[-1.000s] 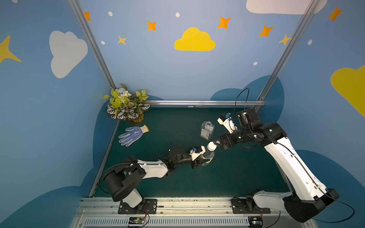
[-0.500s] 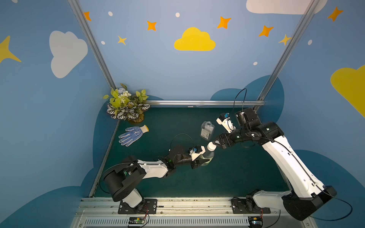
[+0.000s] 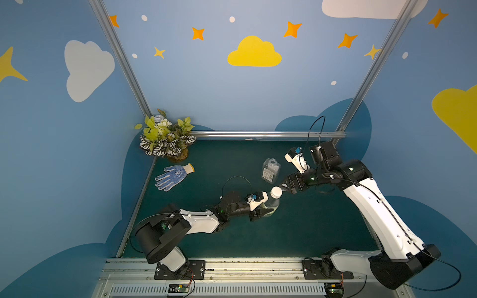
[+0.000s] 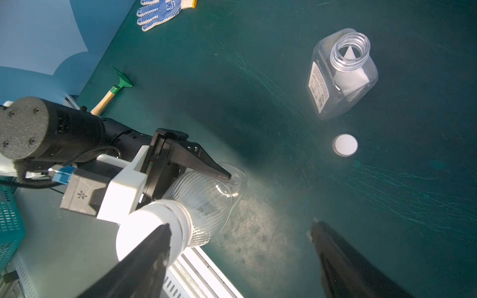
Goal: Screw on the bottle caps
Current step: Screw the bottle cap onto the plastic bottle.
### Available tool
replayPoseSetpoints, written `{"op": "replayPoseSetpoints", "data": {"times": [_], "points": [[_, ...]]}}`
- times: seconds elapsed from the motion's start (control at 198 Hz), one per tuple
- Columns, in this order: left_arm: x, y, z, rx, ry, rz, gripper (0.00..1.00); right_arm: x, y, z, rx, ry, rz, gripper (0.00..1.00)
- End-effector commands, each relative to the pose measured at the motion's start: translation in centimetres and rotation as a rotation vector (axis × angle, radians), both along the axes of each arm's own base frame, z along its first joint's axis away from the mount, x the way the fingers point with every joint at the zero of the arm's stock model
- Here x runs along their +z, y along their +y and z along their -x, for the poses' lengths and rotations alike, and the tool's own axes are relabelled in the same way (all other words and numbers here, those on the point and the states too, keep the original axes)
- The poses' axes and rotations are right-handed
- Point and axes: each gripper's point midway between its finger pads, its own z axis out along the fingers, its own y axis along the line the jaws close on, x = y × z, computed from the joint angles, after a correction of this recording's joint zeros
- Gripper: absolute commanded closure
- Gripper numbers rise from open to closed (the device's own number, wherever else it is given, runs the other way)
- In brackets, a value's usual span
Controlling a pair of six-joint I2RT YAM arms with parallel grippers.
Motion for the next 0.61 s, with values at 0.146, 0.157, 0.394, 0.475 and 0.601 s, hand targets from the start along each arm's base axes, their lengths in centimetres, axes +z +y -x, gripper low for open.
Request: {"op": "replayPoseSetpoints", "data": {"times": [0.146, 0.157, 0.394, 0.475, 0.601], "points": [[1.4, -0.1, -0.1, 0.004, -0.034, 0.04, 0.72, 2.5, 0.6, 1.3, 0.053, -0.053, -0.077, 0.1], [1.4, -0.1, -0.1, 0.004, -0.033, 0.04, 0.72, 2.4, 0.6, 1.3, 0.057, -0.052, -0.078, 0.1], [1.5, -0.3, -0.1, -0.002, -0.021, 0.038, 0.72, 2.3, 0.1, 1.7, 0.066, -0.104, -0.027, 0.1], [1.4, -0.3, -0.1, -0.007, -0.001, 0.037, 0.72, 3.9, -0.1, 2.4, 0.129, -0.174, -0.019, 0.14], [1.9, -0.5, 0.7, -0.05, 0.03, 0.055, 0.72, 4.9, -0.1, 5.1, 0.316, -0.251, -0.009, 0.14]]}}
